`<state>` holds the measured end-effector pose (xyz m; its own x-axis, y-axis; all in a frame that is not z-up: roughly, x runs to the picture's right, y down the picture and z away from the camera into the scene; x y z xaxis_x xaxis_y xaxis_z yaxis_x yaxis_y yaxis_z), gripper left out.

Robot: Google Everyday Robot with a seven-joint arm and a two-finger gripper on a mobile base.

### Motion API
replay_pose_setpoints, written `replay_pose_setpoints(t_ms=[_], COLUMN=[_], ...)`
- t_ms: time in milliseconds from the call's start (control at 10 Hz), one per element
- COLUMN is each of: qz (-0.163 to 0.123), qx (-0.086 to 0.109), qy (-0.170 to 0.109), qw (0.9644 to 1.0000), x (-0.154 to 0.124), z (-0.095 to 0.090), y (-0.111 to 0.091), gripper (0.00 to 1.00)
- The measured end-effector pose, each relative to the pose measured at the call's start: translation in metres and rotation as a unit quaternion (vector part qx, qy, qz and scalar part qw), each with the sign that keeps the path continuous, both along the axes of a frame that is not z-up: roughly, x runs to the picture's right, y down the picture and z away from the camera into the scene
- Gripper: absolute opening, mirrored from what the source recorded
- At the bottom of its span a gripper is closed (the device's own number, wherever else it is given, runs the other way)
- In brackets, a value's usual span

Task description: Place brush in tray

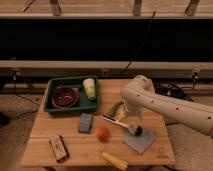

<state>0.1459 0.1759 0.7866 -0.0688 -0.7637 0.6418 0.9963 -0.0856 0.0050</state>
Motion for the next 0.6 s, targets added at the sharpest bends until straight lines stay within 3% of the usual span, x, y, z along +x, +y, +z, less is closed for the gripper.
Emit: replay_pose_setpoints(t_ms=[600], qz=[-0.004], qx=[-0.009], qy=[0.012], qw=[0.9999], x=[0.008], z=[0.02], y=[0.015], gripper=[0.72])
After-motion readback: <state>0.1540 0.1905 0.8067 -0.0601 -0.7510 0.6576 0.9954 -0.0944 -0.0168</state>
